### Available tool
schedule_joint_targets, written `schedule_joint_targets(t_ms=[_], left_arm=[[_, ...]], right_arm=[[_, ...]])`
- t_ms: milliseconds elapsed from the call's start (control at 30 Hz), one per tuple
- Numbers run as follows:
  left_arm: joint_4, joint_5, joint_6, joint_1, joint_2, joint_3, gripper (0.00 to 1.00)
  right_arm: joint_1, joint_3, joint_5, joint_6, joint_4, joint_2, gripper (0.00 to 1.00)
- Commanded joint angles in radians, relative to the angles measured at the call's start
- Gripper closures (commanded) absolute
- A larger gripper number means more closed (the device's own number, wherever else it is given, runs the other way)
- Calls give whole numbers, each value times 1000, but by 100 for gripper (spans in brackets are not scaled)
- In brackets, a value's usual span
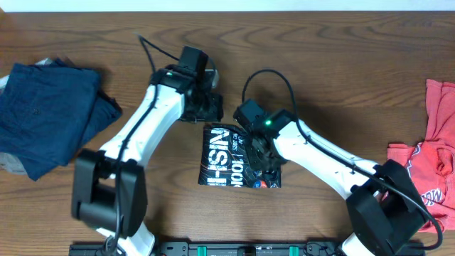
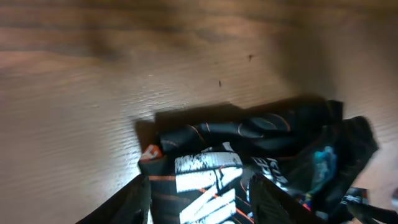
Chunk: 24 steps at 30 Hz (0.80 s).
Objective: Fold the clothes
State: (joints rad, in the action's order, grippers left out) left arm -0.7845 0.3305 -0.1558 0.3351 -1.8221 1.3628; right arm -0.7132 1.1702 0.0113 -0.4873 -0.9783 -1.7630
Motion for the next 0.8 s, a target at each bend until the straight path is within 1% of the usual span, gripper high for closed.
schedule_joint_targets(t_ms=[0,100,167,267,367,433,500,600,700,767], left_arm=[[-15,-10,29,-2,-72,-5,48],[-64,-10,29,-3,-128,-5,48],[-103,-10,29,-3,-161,-5,49],[-163,-30,29,-3,-200,-5,59],[-244,-62,28,-3,-222,-5,65],[-298,-62,26,-3,-224,-5,70],[-361,-61,2,-3,-224,-5,70],[-463,-31,-80,-3,-224,-5,70],[-514,52,-85,-3,-217,-5,69],[-512,71,-85,-3,-204,-3,69]], right_arm=[[-9,-63,7,10,16,3,60],[-1,-133,-41,9,61,3,60],[13,-166,-93,-18,79,3,62],[54,-183,-203,-81,81,3,63],[126,-182,-284,-78,119,3,60],[177,-183,-288,-33,173,3,59],[225,-182,-255,57,243,3,59],[279,-173,-167,204,310,3,57],[304,-145,-161,234,275,3,54],[311,-116,-161,234,218,5,54]])
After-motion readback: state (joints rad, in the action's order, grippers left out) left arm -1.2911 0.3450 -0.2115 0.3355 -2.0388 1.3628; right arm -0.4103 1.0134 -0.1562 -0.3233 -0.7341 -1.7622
